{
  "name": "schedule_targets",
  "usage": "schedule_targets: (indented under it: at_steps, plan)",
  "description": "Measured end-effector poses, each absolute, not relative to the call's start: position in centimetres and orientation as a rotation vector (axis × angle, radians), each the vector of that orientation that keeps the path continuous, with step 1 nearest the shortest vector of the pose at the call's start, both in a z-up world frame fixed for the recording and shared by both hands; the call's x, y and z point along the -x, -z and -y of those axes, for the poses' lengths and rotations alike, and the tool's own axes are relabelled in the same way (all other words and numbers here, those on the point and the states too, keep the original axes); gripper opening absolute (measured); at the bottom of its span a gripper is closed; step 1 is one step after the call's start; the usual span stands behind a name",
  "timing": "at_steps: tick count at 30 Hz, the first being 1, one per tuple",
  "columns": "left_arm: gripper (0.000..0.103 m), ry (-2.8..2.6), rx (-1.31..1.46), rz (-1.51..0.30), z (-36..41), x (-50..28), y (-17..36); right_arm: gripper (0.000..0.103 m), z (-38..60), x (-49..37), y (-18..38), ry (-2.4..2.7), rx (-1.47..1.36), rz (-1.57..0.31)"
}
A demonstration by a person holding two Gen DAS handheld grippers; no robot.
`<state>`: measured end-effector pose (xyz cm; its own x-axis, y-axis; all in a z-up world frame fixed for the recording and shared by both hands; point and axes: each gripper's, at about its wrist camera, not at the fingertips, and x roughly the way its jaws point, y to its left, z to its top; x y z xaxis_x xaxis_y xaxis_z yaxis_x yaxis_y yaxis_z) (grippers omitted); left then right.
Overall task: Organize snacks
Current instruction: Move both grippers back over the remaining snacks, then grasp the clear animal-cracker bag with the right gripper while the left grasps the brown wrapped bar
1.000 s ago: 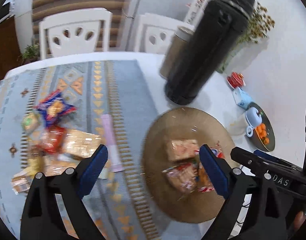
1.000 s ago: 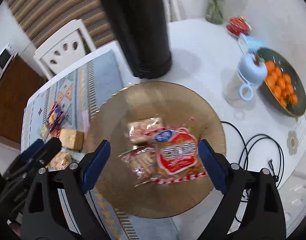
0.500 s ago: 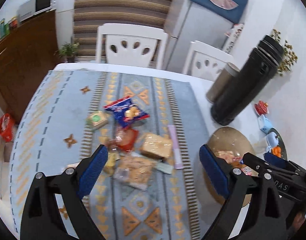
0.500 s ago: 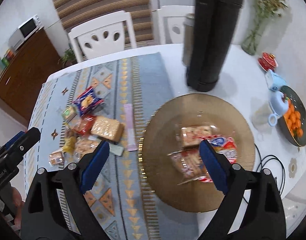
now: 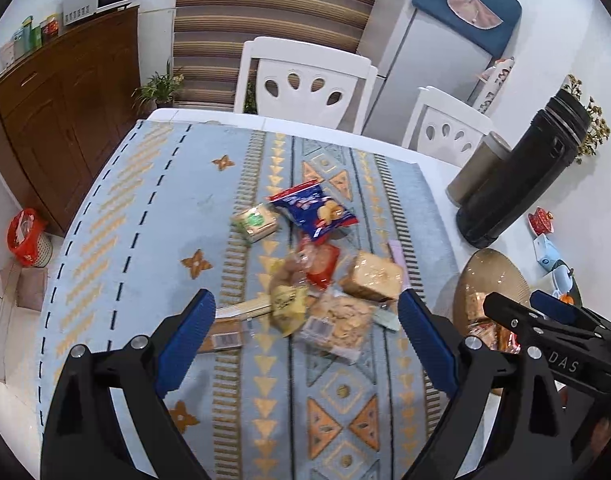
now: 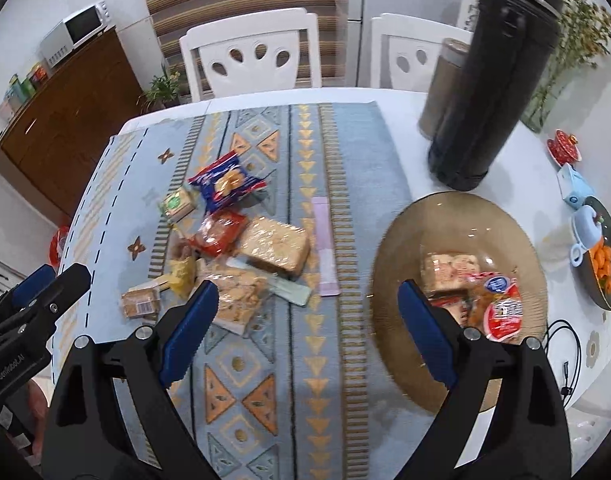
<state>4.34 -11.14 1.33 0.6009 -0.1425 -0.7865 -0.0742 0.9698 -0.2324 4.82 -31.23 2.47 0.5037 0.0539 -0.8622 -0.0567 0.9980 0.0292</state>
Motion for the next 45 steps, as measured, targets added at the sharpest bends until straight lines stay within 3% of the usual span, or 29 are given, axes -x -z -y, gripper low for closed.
schedule_targets:
  at_steps: [20,32,36,45]
  plan:
    - [0.092,0.056,0.245,-0.961,4.8,-4.8,0.8,0.093,24.8,-5.6,-0.3,-0.068,0.057,-1.074]
    - [0.091,0.261,0.163,-1.186,2.7,-7.4,10.0,0.094,29.4,-7.8,4.9,-0.134,-0.295,-1.253]
    - [0.091,0.324,0.125,-1.244,3.2,-8.8,13.0,0.086,28.6,-8.7,8.4,-0.129,-0.401,-1.346]
    - [0.078,0.461,-0.052,-1.256,6.1,-10.3,15.2,0.086,25.7,-11.1,11.5,-0.074,-0.364,-1.371]
